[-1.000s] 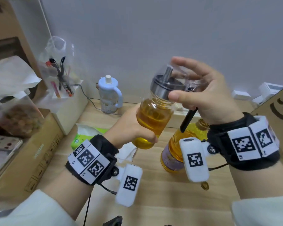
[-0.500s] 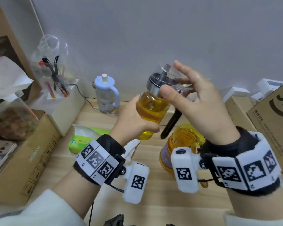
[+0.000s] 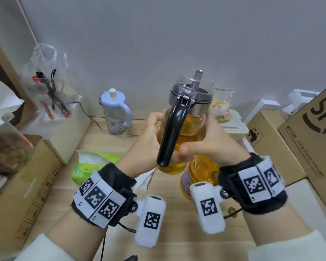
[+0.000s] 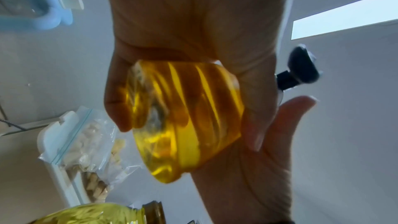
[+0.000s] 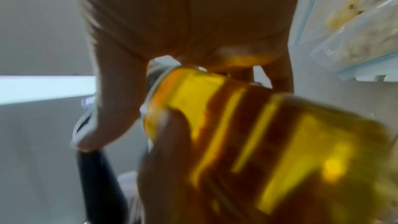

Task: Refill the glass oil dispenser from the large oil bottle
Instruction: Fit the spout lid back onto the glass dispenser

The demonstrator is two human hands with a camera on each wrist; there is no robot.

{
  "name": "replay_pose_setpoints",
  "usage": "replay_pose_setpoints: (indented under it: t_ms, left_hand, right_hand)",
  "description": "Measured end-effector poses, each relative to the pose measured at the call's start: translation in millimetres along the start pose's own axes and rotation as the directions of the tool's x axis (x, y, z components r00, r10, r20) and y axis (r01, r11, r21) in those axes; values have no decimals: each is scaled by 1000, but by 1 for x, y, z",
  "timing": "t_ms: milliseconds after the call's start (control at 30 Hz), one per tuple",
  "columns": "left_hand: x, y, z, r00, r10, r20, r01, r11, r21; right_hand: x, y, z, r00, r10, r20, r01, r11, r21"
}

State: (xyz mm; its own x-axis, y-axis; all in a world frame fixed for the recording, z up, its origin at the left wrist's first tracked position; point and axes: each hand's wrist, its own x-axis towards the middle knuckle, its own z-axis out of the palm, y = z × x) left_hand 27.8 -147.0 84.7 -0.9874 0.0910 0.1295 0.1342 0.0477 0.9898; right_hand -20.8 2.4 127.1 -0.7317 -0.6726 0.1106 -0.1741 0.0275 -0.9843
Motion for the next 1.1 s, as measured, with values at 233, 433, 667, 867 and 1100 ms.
replay_pose_setpoints:
  t_ms: [233, 433, 667, 867, 1100]
  left_hand:
    - [-7, 2, 5, 989, 129, -73, -143, 963, -229]
    - [-2, 4, 11, 984, 146, -105, -160, 978, -134]
    - [-9, 2, 9, 984, 161, -81, -169, 979, -111]
    - [-8, -5, 13, 974, 152, -170, -178, 972, -152]
    - [-7, -5, 4, 969, 149, -197, -181, 970, -160]
  right_hand:
    - [-1, -18, 13, 932, -224, -284, 224, 974, -31]
    - [3, -30, 21, 931, -214, -296, 217, 976, -25]
    - [10, -60, -1, 957, -225, -184, 266, 933, 243]
    - [12, -65, 10, 925, -320, -205, 326, 945, -8]
    - [2, -55, 0, 945, -324, -53, 313, 937, -153]
